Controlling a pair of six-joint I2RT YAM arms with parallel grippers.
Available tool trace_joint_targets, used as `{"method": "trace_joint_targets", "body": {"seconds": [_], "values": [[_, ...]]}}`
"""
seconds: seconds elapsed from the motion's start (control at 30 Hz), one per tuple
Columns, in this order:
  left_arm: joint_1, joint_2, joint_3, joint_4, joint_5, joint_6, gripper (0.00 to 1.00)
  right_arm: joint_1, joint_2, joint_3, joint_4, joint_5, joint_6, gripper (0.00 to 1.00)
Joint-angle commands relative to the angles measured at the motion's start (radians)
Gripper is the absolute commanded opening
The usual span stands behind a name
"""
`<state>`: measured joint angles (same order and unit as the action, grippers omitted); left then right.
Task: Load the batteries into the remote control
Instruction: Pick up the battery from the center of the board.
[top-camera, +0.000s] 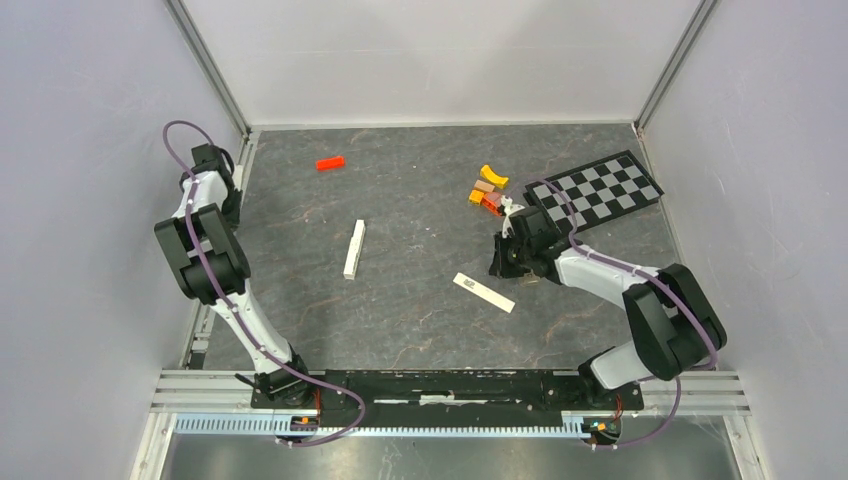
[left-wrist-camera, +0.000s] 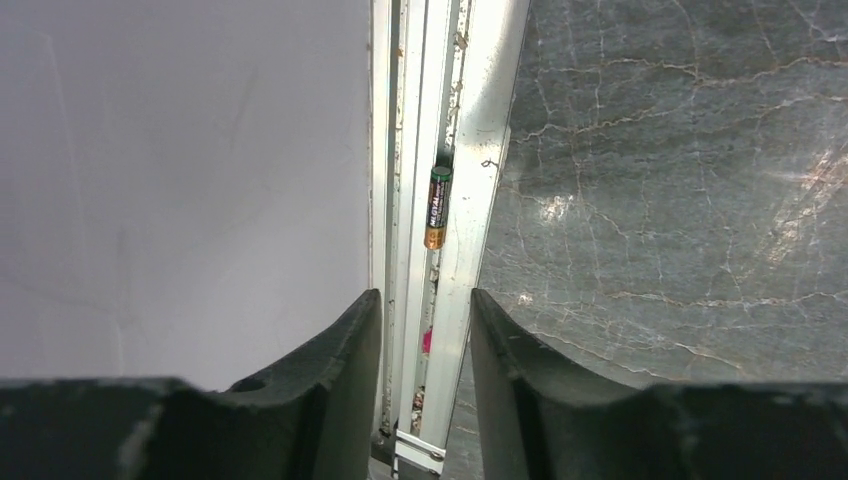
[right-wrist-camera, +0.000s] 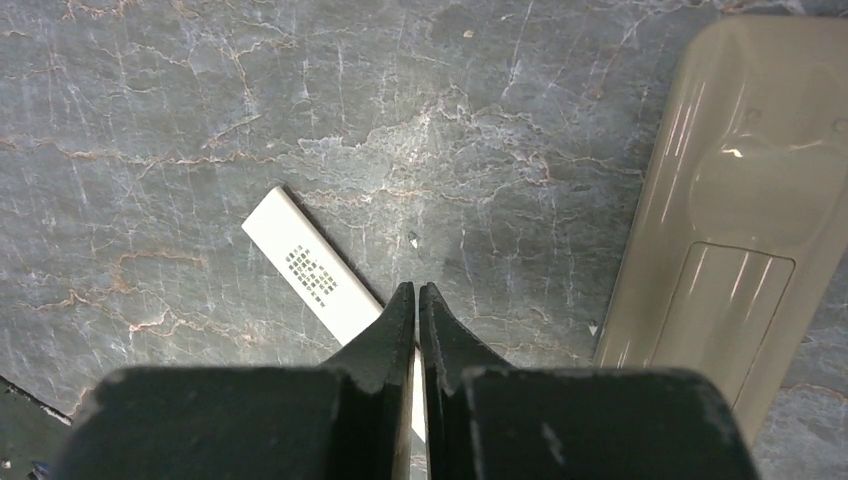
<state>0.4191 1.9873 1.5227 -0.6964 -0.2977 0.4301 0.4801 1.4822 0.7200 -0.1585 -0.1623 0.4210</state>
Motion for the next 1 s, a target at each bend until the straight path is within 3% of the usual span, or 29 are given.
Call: {"method": "trace_joint_targets", "body": {"seconds": [0.0, 0.23, 0.67, 0.97], "values": [[-0.003, 0.010, -0.019, 0.043, -0.017, 0.071, 0.49, -0.011, -0.054, -0.013, 0.055, -0.023, -0.002, 0.08], [0.007, 0.042, -0.065, 0.097, -0.023, 0.150, 0.52, -0.018, -0.083, -0.007, 0.034, -0.003, -0.027, 0.08], [0.036, 0.090, -0.061, 0.107, -0.027, 0.254, 0.34, -0.032, -0.156, -0.074, 0.026, 0.034, -0.056, 0.07], [0.064, 0.142, -0.017, 0.089, 0.025, 0.256, 0.38, -0.048, -0.170, -0.088, 0.015, 0.048, -0.065, 0.07]]}}
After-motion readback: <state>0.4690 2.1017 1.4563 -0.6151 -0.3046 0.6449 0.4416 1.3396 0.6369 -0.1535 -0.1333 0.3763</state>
